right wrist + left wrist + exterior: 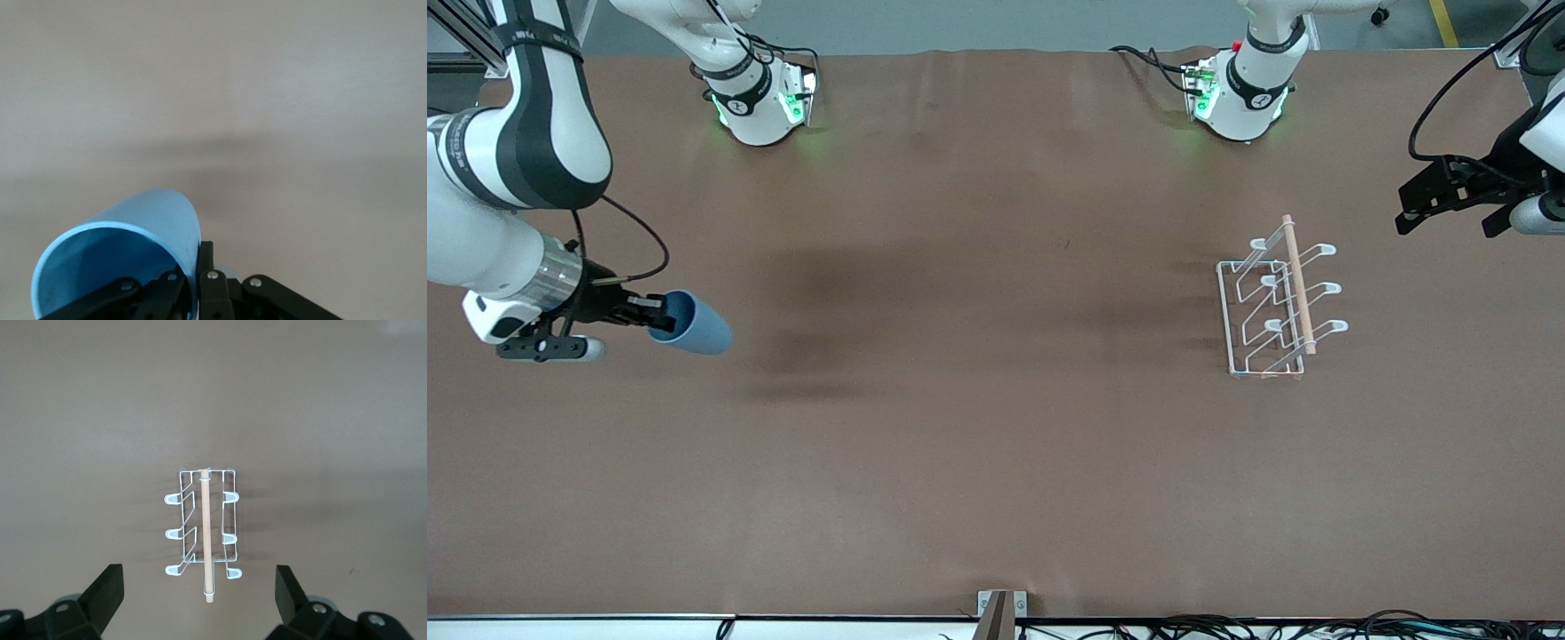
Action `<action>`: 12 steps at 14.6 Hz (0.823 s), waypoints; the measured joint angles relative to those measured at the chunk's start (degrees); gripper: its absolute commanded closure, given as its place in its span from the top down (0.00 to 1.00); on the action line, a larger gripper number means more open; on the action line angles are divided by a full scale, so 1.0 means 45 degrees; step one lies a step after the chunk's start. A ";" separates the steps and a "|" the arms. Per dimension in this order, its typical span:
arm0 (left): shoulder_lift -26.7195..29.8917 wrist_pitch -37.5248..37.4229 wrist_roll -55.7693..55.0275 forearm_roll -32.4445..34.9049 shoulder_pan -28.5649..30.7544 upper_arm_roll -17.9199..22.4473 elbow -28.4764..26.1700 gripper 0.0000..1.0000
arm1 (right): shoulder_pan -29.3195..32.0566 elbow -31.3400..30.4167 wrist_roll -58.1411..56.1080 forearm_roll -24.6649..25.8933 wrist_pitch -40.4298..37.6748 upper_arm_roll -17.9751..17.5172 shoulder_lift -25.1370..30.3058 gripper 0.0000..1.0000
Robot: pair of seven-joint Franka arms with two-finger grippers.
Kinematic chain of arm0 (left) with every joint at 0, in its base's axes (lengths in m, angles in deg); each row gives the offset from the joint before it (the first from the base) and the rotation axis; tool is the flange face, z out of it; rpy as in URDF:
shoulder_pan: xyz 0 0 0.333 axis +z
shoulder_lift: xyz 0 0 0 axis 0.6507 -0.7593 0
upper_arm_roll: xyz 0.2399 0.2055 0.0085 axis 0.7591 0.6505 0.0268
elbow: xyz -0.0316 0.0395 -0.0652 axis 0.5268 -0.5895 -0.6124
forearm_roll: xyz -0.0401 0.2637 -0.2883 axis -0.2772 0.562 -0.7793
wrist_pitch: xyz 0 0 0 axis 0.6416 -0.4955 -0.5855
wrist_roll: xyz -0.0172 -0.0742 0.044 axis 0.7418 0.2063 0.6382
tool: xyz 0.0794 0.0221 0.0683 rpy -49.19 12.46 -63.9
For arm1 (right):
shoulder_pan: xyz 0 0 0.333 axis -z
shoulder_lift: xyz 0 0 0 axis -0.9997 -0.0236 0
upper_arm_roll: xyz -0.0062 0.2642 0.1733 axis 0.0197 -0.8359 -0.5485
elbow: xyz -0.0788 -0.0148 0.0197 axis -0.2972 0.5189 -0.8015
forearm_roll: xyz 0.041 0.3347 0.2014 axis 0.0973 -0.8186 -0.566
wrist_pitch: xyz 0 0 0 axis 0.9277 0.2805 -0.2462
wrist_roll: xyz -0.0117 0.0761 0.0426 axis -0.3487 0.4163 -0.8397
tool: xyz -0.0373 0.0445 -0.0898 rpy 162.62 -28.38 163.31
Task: Hang cup on cup holder
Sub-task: 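Lift the blue cup with the right gripper toward the table center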
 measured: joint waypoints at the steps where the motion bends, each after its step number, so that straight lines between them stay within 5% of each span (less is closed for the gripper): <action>1: -0.0006 0.0000 0.0001 0.0000 0.0012 0.0010 0.0000 1.00 | -0.0002 -0.0043 -0.0001 -0.0593 -0.0004 -0.0207 -0.0013 0.00; 7: -0.0042 0.0000 0.0010 0.0000 0.0048 0.0027 0.0002 1.00 | -0.0111 -0.0177 -0.0108 -0.5472 0.0046 -0.2072 -0.0253 0.00; 12: -0.0042 0.0001 0.0012 0.0000 0.0052 0.0026 0.0006 1.00 | -0.0209 -0.0319 -0.2493 -0.9231 0.0124 -0.2741 -0.1138 0.00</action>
